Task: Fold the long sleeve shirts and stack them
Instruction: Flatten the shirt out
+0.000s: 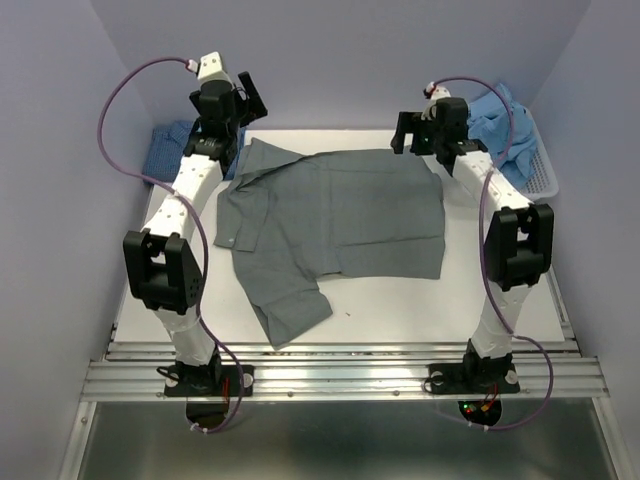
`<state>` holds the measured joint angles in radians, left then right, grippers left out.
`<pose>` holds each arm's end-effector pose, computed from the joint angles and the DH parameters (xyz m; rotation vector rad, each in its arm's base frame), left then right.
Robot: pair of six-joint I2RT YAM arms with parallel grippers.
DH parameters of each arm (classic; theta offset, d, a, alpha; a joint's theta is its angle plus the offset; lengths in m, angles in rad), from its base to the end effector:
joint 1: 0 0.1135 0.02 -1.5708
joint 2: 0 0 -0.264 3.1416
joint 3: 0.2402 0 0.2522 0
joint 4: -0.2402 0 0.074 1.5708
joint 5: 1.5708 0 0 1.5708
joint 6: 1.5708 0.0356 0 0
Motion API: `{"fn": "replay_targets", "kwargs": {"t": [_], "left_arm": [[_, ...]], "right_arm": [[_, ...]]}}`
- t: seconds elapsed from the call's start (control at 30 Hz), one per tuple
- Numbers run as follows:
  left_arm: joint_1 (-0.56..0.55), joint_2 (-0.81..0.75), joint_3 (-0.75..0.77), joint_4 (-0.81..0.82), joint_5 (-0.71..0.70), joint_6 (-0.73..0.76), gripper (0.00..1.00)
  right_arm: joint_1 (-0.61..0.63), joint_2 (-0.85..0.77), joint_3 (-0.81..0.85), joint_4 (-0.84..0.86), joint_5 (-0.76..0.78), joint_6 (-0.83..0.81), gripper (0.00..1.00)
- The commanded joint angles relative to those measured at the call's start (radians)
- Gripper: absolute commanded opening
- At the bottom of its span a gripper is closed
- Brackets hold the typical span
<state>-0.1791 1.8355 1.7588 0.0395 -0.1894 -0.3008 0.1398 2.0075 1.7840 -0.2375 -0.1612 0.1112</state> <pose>0.4408 -0.0730 0.4053 -0.2442 1.5931 -0.2194 0.4761 0.0728 0.3084 -0.1311 2.0361 0.3214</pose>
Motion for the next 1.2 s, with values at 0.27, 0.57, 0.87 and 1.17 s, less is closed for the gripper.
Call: {"fn": "replay_targets", "kwargs": {"t": [0.27, 0.57, 0.87, 1.17], "left_arm": [[-0.103, -0.104, -0.39, -0.176, 0.005, -0.098, 0.99], [-0.138, -0.003, -0.464, -0.171, 0.113, -0.173, 0.99], [-0.122, 0.157, -0.358, -0.279, 0.027, -0.149, 0.99], [-0.068, 0.271, -0.236, -0.296, 0.048, -0.118, 0.99]], "right_arm": [[0.098, -0.016, -0.251, -0.052, 0.253, 0.085, 1.0], [0.087, 0.134, -0.252, -0.079, 0.296, 0.108, 1.0], [0.043, 0.231, -0.16, -0.082, 0.384, 0.05, 1.0], [0.034, 0.232, -0.13, -0.08, 0.302, -0.01, 1.0]]}}
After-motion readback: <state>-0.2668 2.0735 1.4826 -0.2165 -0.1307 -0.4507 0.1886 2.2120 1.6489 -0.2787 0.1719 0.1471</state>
